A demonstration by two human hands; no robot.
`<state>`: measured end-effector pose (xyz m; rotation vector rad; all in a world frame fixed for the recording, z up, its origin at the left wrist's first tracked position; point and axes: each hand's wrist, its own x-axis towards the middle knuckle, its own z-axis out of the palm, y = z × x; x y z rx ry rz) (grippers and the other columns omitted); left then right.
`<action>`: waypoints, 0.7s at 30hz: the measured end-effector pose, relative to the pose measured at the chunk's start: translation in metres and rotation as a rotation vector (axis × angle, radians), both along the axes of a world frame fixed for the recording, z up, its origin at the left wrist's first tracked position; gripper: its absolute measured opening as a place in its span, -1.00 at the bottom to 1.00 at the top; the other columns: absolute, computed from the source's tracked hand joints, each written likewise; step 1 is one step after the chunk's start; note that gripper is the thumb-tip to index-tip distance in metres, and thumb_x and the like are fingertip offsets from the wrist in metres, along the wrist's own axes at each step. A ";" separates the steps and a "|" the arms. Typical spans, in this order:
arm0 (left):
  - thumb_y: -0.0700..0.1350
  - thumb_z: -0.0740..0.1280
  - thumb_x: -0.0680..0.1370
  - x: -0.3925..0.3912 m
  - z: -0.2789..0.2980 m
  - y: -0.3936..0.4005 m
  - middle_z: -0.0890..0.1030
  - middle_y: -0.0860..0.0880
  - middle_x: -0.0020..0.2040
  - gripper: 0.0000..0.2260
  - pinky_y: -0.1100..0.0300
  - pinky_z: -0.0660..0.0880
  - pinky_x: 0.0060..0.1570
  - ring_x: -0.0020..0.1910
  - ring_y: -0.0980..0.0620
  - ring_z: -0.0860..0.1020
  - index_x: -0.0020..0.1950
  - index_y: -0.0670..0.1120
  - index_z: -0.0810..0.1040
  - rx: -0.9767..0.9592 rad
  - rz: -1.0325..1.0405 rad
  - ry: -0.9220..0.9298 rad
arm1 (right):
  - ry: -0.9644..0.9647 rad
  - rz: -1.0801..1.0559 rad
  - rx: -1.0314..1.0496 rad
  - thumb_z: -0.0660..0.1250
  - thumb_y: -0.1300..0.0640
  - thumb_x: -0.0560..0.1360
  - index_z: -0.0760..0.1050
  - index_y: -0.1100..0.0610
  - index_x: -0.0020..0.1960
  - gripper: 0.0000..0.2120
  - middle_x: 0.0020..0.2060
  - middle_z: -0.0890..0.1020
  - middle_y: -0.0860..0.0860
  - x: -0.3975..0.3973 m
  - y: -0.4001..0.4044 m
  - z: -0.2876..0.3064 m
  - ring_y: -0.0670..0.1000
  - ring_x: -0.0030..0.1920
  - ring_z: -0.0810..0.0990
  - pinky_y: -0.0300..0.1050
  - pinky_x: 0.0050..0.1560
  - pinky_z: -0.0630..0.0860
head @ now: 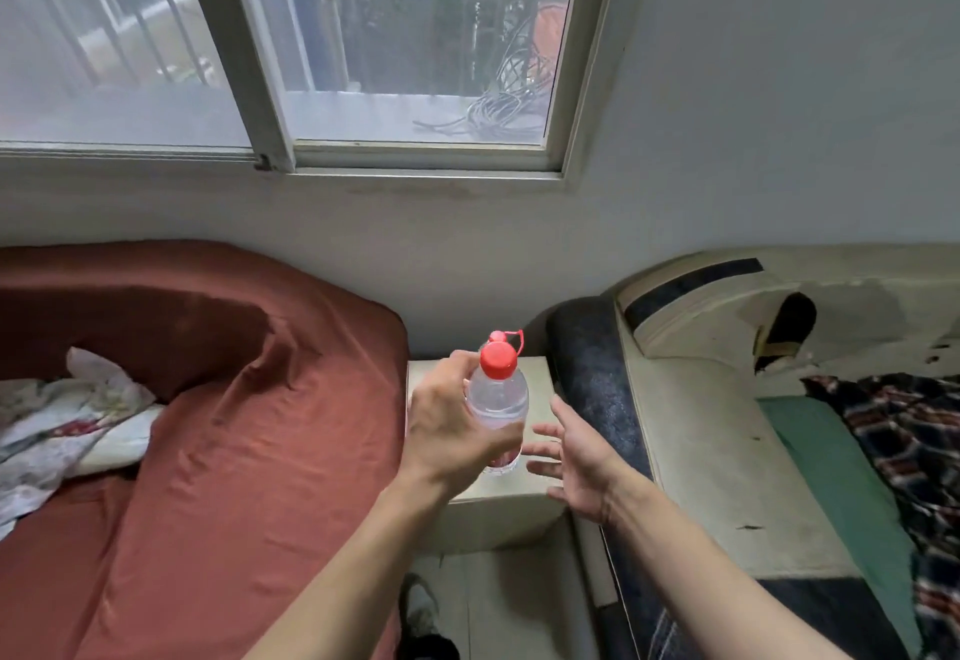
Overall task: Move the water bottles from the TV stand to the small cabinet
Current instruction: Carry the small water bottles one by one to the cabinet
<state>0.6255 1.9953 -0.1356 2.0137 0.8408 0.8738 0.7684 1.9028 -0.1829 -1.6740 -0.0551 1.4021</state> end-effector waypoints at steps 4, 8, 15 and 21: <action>0.01 0.58 0.26 0.013 -0.007 0.056 0.61 0.10 -0.15 -0.64 0.09 0.55 -0.21 -0.22 0.15 0.60 -0.02 0.08 0.55 -0.055 0.013 -0.025 | -0.019 -0.022 -0.037 -0.02 -0.35 0.58 0.37 0.09 0.38 -0.37 0.16 0.58 0.07 0.012 0.054 -0.001 0.20 0.44 0.32 0.24 0.49 0.01; -0.01 0.58 0.24 0.016 -0.014 0.104 0.62 0.09 -0.15 -0.63 0.13 0.54 -0.24 -0.23 0.16 0.60 -0.04 0.08 0.54 -0.120 0.035 -0.038 | -0.022 -0.045 -0.054 0.00 -0.35 0.57 0.44 0.08 0.28 -0.40 0.13 0.62 0.01 0.012 0.099 -0.011 0.20 0.37 0.39 0.23 0.45 0.08; 0.05 0.61 0.17 0.012 -0.042 0.154 0.62 0.08 -0.11 -0.53 0.06 0.57 -0.19 -0.17 0.07 0.63 0.02 0.07 0.56 -0.132 0.090 -0.004 | 0.047 -0.002 -0.020 -0.05 -0.31 0.60 0.52 0.10 0.27 -0.38 0.19 0.60 0.03 0.011 0.154 -0.045 0.11 0.26 0.48 0.12 0.32 0.18; -0.01 0.66 0.23 0.023 -0.070 0.176 0.62 0.12 -0.09 -0.55 0.14 0.56 -0.13 -0.13 0.12 0.61 0.03 0.07 0.57 -0.115 0.092 0.067 | 0.032 0.030 -0.048 -0.03 -0.32 0.59 0.57 0.07 0.21 -0.40 0.18 0.61 0.03 0.022 0.168 -0.083 0.06 0.25 0.48 0.10 0.27 0.22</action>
